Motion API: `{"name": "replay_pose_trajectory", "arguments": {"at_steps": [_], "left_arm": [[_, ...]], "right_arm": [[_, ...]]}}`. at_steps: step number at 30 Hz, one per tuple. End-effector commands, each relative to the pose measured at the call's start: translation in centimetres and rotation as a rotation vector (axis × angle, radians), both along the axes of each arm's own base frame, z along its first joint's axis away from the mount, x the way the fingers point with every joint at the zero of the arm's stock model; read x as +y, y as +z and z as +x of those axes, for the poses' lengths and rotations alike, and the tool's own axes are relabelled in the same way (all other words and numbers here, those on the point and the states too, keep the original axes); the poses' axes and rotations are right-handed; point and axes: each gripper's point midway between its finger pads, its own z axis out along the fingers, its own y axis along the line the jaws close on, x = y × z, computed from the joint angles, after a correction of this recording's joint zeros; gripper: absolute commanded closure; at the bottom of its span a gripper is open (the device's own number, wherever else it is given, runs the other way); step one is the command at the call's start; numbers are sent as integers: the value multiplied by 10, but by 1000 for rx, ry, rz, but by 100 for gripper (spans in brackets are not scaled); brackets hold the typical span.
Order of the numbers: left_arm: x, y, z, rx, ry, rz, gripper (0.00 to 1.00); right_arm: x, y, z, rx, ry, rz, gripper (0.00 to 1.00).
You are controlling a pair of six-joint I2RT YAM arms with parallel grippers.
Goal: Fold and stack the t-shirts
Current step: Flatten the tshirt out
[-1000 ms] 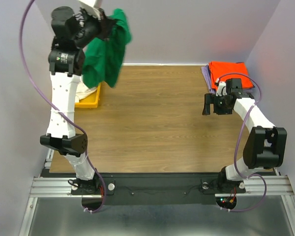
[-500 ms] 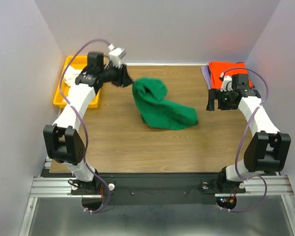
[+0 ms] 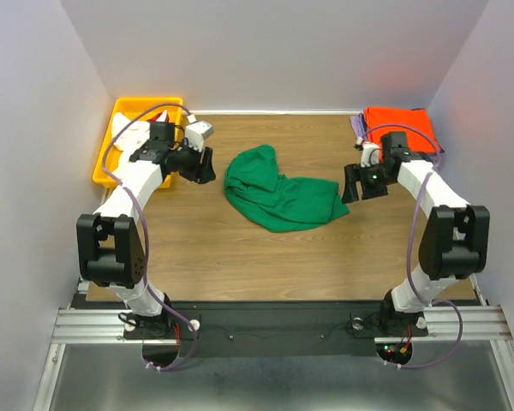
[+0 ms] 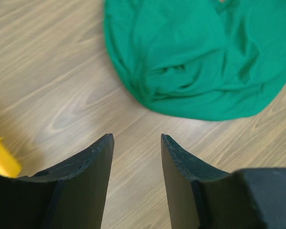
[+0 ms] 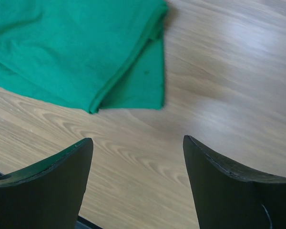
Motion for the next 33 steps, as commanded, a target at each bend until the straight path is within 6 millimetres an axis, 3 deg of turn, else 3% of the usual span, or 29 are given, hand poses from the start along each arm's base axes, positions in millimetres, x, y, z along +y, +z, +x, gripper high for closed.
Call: {"name": "replay_pose_trajectory", "arguments": {"at_steps": [1, 3, 4, 5, 7, 8, 10, 13, 14, 16, 17, 19, 20, 21, 22, 23, 24, 25, 26, 27, 28, 29, 31, 33], "left_arm": [[-11, -7, 8, -46, -48, 65, 37], [-27, -12, 17, -50, -75, 83, 37], [-34, 0, 27, -85, -83, 86, 37], [-49, -6, 31, -89, -109, 116, 36], [-65, 3, 44, -133, -138, 142, 36], [-78, -12, 45, -114, -168, 177, 36], [-89, -6, 57, -144, -175, 193, 36], [-106, -17, 69, -138, -193, 214, 36], [-108, -31, 69, -111, -208, 236, 36], [-116, -37, 70, -105, -229, 251, 36], [-122, -42, 68, -97, -247, 260, 37], [-120, -61, 65, -56, -251, 300, 39], [-117, -67, 63, -35, -251, 312, 47], [-115, -71, 59, -23, -256, 318, 56], [-110, -68, 59, -28, -256, 326, 74], [-108, -65, 57, -29, -254, 326, 81], [-103, -66, 51, -17, -254, 316, 95], [-99, -61, 51, -27, -245, 313, 95], [-97, -40, 48, -63, -240, 288, 100], [-87, -39, 45, -59, -226, 281, 100], [-83, -31, 41, -70, -222, 270, 100], [-79, -7, 36, -120, -219, 244, 100], [-66, -6, 23, -115, -218, 234, 100], [-58, 5, 5, -135, -239, 239, 100]], "right_arm": [[34, 7, 23, -48, 93, -1, 19], [47, -3, 24, -19, 119, 5, 19], [58, -5, 23, -12, 142, 9, 19], [63, -13, 23, 12, 156, 10, 19], [76, -22, 20, 35, 187, 7, 18], [78, -32, 20, 62, 189, 0, 16], [82, -44, 18, 96, 192, -2, 14], [85, -61, 15, 137, 197, -13, 13], [85, -65, 14, 147, 200, -20, 13], [89, -72, 12, 166, 201, -32, 19], [88, -79, 11, 187, 192, -38, 31], [87, -83, 10, 207, 174, -45, 43], [85, -81, 11, 199, 167, -50, 52], [84, -79, 11, 196, 164, -54, 56], [84, -72, 11, 178, 160, -57, 65], [83, -67, 12, 167, 158, -60, 70], [82, -62, 10, 159, 154, -64, 81], [81, -56, 11, 145, 147, -64, 88], [77, -51, 12, 132, 132, -82, 94], [74, -35, 13, 98, 119, -84, 99], [71, -28, 13, 83, 112, -88, 100], [67, -19, 12, 68, 107, -86, 99], [58, -2, 6, 39, 100, -96, 99], [47, 0, -6, 52, 94, -128, 99]]}}
